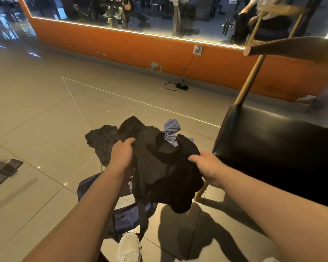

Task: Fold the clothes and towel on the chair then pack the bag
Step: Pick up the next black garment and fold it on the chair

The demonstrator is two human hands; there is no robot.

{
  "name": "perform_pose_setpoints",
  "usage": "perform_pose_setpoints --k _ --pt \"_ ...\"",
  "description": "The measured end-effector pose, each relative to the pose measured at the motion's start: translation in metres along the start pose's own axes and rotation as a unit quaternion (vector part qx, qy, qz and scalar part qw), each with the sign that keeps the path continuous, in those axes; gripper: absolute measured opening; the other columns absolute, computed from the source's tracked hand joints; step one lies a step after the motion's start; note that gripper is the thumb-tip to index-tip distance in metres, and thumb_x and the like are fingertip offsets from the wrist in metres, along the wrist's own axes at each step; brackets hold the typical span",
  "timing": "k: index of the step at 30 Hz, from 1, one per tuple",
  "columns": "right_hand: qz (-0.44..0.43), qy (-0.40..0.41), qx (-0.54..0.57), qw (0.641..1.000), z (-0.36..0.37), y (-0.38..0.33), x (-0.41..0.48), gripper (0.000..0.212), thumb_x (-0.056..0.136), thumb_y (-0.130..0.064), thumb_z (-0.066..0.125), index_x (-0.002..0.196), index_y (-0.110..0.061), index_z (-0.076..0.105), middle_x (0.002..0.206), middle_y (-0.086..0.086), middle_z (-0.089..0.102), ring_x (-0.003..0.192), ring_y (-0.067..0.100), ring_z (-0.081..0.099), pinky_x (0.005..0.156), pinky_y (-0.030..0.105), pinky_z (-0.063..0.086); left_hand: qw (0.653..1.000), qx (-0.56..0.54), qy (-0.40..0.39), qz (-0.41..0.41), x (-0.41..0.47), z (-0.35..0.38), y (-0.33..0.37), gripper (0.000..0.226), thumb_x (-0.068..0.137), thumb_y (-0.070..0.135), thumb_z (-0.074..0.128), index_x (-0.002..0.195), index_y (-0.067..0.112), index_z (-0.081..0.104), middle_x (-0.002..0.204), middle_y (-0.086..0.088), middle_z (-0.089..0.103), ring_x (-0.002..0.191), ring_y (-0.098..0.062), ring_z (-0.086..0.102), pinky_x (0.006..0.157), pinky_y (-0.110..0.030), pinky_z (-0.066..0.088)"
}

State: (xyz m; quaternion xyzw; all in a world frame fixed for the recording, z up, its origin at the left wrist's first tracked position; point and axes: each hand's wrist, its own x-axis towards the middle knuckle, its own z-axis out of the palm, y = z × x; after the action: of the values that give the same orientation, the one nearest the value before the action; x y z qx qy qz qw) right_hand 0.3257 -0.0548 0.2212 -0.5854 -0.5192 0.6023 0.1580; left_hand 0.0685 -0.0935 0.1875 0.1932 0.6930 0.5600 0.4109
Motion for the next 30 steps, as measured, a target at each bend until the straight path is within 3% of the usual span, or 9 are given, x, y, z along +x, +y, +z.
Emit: perform_pose_setpoints --k 3,6,10,12,15,20,23,27,30 --pt "-0.030 0.000 0.028 0.999 -0.002 -0.020 -0.003 0.010 0.102 -0.024 0.055 0.107 -0.025 0.064 0.112 0.005 0.069 0.103 0.024 0.065 0.099 0.046 0.051 0.999 -0.030 -0.028 -0.024 -0.011 -0.001 0.001 0.077 0.079 0.055 0.071 0.137 0.007 0.053 0.112 -0.006 0.065 0.099 -0.025 0.065 0.080 -0.041 0.054" --pt "-0.066 0.002 0.048 0.997 0.005 -0.042 -0.004 0.010 0.100 -0.023 0.058 0.104 -0.023 0.068 0.111 0.008 0.072 0.107 0.029 0.067 0.105 0.051 0.049 0.990 0.044 -0.133 -0.003 -0.024 0.003 0.004 0.101 0.067 0.080 0.076 0.142 0.020 0.047 0.139 0.003 0.060 0.121 -0.019 0.062 0.104 -0.047 0.050" --pt "-0.076 -0.022 0.106 0.991 0.021 -0.071 -0.011 0.019 0.101 -0.018 0.060 0.114 -0.005 0.065 0.111 0.016 0.070 0.093 0.025 0.068 0.078 0.034 0.061 0.952 0.194 -0.208 0.111 -0.046 0.017 -0.002 0.095 0.072 0.070 0.082 0.146 0.026 0.042 0.138 0.010 0.060 0.123 -0.013 0.062 0.107 -0.044 0.051" --pt "-0.073 -0.060 0.123 0.988 0.025 -0.081 -0.015 0.017 0.100 -0.017 0.063 0.112 -0.006 0.065 0.103 0.011 0.070 0.088 0.020 0.067 0.060 0.025 0.060 0.948 0.219 -0.178 0.144 -0.053 0.021 -0.001 0.068 0.088 0.053 0.075 0.143 0.022 0.049 0.132 0.008 0.063 0.116 -0.009 0.063 0.098 -0.029 0.052" --pt "-0.087 -0.067 0.167 0.980 0.021 -0.080 -0.013 0.021 0.099 -0.003 0.055 0.118 -0.009 0.064 0.100 0.011 0.066 0.090 0.021 0.063 0.069 0.026 0.060 0.950 0.232 -0.114 0.174 -0.054 0.018 0.006 0.015 0.101 0.019 0.057 0.114 0.017 0.062 0.105 0.002 0.068 0.095 -0.011 0.064 0.071 -0.017 0.043" --pt "-0.132 0.062 -0.012 0.989 0.001 -0.035 -0.001 0.037 0.095 0.013 0.047 0.114 -0.011 0.067 0.109 0.002 0.066 0.109 0.018 0.064 0.079 0.022 0.053 0.976 0.152 -0.105 0.118 -0.052 0.014 0.014 0.012 0.102 0.016 0.048 0.099 0.015 0.059 0.096 -0.004 0.066 0.089 -0.018 0.063 0.071 -0.029 0.043" --pt "-0.083 -0.022 -0.163 0.983 -0.005 0.004 0.005 0.057 0.087 0.009 0.063 0.133 -0.021 0.053 0.122 -0.002 0.058 0.111 0.016 0.056 0.080 0.024 0.049 0.987 0.098 -0.109 0.071 -0.051 0.012 0.019 0.015 0.101 0.015 0.048 0.098 0.011 0.063 0.102 -0.010 0.069 0.095 -0.023 0.066 0.072 -0.031 0.046" --pt "-0.028 -0.100 -0.150 0.983 0.003 0.028 0.000 0.076 0.079 0.006 0.075 0.144 -0.016 0.041 0.125 -0.007 0.056 0.103 0.011 0.056 0.075 0.017 0.051 0.990 -0.080 -0.096 -0.059 -0.044 0.012 0.018 0.017 0.099 0.013 0.055 0.105 0.005 0.069 0.110 -0.020 0.073 0.101 -0.034 0.071 0.091 -0.042 0.058" --pt "-0.053 -0.103 -0.106 0.988 0.012 0.029 -0.002 0.050 0.090 -0.003 0.071 0.131 -0.018 0.050 0.103 -0.015 0.059 0.086 0.002 0.058 0.055 0.006 0.048 0.982 -0.137 -0.070 -0.112 -0.044 0.012 0.015 0.015 0.100 0.007 0.054 0.089 0.005 0.064 0.074 -0.012 0.073 0.064 -0.021 0.072 0.056 -0.029 0.058"
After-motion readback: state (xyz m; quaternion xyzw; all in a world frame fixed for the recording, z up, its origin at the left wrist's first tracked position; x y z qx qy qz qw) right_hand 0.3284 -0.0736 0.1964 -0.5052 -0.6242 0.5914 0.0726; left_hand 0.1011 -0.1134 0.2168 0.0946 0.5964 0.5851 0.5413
